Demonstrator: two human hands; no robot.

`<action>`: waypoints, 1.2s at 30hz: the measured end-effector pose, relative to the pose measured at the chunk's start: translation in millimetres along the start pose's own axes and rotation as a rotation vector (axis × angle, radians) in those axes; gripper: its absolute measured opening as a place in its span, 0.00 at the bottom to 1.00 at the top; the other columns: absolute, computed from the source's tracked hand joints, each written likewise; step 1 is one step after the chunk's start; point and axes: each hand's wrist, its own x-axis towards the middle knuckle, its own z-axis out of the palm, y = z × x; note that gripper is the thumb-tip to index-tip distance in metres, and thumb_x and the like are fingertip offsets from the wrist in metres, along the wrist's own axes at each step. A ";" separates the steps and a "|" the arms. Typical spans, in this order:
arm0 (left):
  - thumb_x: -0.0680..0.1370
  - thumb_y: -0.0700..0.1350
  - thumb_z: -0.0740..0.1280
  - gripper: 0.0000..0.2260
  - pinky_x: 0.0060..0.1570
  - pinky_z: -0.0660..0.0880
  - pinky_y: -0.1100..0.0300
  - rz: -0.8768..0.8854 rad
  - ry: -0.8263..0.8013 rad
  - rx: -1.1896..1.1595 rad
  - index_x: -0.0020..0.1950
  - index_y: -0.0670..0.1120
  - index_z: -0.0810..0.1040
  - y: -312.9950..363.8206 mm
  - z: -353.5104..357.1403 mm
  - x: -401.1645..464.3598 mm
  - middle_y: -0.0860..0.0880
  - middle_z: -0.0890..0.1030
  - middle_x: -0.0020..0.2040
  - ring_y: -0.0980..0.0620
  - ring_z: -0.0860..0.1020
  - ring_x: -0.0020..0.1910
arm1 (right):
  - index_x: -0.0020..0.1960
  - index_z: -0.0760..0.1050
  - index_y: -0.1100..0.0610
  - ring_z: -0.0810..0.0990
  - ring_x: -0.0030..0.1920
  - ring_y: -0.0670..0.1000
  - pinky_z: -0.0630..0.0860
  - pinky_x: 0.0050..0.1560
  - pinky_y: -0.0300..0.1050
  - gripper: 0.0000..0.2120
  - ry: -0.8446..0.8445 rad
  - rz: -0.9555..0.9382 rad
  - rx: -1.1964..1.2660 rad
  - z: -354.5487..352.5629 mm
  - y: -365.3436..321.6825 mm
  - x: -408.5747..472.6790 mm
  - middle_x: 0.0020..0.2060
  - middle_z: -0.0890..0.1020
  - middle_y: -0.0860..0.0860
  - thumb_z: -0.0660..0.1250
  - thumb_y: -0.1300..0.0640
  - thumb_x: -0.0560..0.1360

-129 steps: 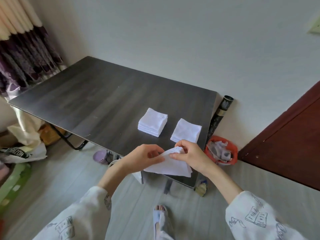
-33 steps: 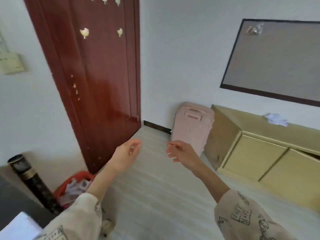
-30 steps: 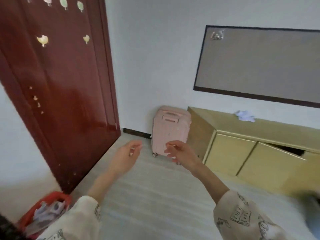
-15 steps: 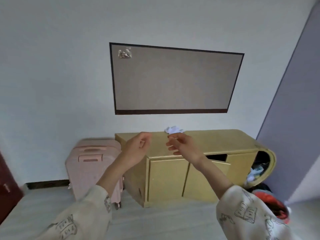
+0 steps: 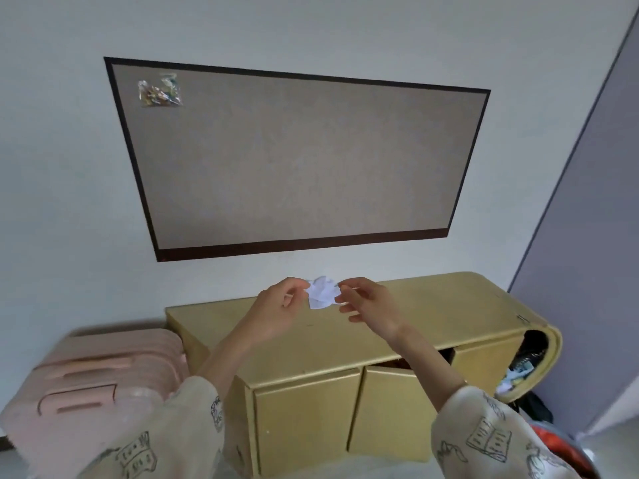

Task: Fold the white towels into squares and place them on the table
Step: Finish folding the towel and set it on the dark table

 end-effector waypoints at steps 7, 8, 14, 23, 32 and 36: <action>0.80 0.44 0.58 0.08 0.44 0.72 0.63 -0.096 0.062 -0.004 0.56 0.52 0.74 -35.2 26.2 141.2 0.53 0.80 0.51 0.52 0.79 0.50 | 0.50 0.74 0.53 0.79 0.39 0.48 0.76 0.43 0.41 0.05 -0.072 0.010 -0.019 -33.0 31.1 159.7 0.46 0.81 0.54 0.60 0.57 0.79; 0.80 0.44 0.58 0.08 0.44 0.72 0.64 -0.099 0.059 0.001 0.56 0.52 0.74 -39.4 29.8 159.1 0.53 0.80 0.50 0.52 0.79 0.49 | 0.51 0.74 0.53 0.79 0.40 0.49 0.76 0.44 0.42 0.05 -0.073 0.011 -0.027 -37.8 34.4 180.9 0.46 0.81 0.54 0.60 0.57 0.78; 0.80 0.43 0.57 0.11 0.38 0.70 0.67 -0.180 -0.006 0.071 0.59 0.49 0.75 -90.6 63.1 248.0 0.51 0.80 0.53 0.52 0.78 0.48 | 0.53 0.74 0.56 0.79 0.41 0.51 0.75 0.41 0.41 0.06 -0.116 0.128 -0.052 -44.1 78.1 281.4 0.46 0.81 0.55 0.60 0.57 0.79; 0.80 0.41 0.56 0.14 0.50 0.68 0.62 -0.299 -0.330 0.267 0.65 0.44 0.71 -220.0 132.2 361.1 0.47 0.76 0.61 0.48 0.75 0.58 | 0.58 0.75 0.58 0.77 0.46 0.52 0.74 0.50 0.46 0.12 -0.096 0.357 -0.288 -25.3 210.4 409.1 0.49 0.80 0.53 0.62 0.56 0.77; 0.80 0.38 0.55 0.23 0.68 0.61 0.54 -0.005 -0.593 0.701 0.75 0.46 0.56 -342.0 194.3 459.8 0.48 0.53 0.77 0.49 0.53 0.75 | 0.74 0.57 0.57 0.61 0.71 0.56 0.61 0.68 0.48 0.24 -0.242 0.400 -0.723 11.4 330.5 513.7 0.71 0.65 0.54 0.57 0.55 0.80; 0.75 0.35 0.59 0.30 0.68 0.55 0.51 0.053 -0.580 0.879 0.75 0.48 0.54 -371.4 214.4 478.5 0.47 0.59 0.74 0.48 0.57 0.73 | 0.76 0.46 0.57 0.48 0.76 0.56 0.60 0.69 0.57 0.29 -0.423 0.440 -0.905 23.0 370.0 533.6 0.75 0.55 0.52 0.55 0.54 0.80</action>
